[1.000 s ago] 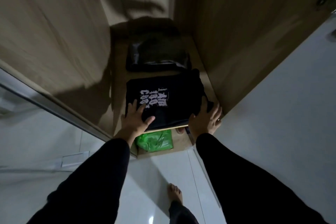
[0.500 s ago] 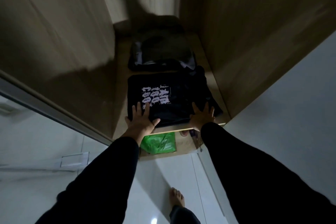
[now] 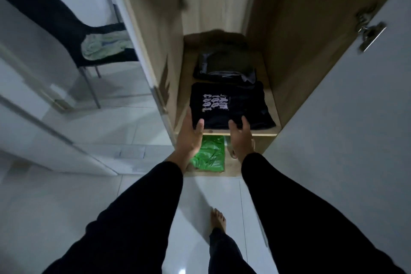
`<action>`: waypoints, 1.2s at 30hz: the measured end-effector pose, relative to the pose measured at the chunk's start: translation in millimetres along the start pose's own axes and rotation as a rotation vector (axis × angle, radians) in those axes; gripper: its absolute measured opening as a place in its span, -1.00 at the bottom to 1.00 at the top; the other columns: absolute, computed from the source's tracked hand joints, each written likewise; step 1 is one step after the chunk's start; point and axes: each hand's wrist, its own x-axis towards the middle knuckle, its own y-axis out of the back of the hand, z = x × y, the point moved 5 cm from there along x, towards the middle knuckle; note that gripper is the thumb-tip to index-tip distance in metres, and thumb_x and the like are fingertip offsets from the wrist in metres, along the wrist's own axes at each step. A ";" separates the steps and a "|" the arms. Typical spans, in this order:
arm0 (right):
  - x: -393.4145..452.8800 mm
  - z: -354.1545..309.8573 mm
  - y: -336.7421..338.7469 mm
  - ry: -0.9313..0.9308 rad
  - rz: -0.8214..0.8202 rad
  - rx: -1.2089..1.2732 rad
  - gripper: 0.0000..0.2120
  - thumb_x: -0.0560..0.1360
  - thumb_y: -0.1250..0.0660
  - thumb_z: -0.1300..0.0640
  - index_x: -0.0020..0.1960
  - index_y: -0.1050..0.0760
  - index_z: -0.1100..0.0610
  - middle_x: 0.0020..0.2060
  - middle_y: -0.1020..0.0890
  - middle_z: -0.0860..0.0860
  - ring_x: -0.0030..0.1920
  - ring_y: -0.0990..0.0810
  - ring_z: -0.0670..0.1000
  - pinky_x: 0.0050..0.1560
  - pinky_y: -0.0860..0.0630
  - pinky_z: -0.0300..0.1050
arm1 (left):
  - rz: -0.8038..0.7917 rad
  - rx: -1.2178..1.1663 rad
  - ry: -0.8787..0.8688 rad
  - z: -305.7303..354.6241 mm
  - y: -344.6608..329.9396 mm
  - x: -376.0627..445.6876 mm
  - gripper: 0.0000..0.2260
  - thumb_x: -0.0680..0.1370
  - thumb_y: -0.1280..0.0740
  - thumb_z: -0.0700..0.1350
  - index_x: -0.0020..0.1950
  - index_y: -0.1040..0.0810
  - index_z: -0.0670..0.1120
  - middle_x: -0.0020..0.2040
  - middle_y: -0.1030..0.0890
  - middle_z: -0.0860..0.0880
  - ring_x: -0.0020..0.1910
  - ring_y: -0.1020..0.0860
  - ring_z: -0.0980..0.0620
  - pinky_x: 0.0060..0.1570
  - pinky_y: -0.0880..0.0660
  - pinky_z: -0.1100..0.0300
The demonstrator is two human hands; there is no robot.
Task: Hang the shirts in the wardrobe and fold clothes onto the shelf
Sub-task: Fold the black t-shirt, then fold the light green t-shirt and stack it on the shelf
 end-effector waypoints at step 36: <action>-551.1 8.1 -189.9 0.483 -1.183 -0.193 -0.48 0.55 -0.27 -0.07 0.43 -0.28 0.10 0.39 -0.39 0.06 0.34 -0.39 0.04 0.16 -0.27 -0.19 | 1.200 -0.361 0.940 -167.2 310.9 -674.6 -0.54 0.65 -0.03 0.04 0.54 -0.07 0.01 0.45 -0.31 -0.15 0.34 -0.38 -0.20 0.27 -0.34 0.03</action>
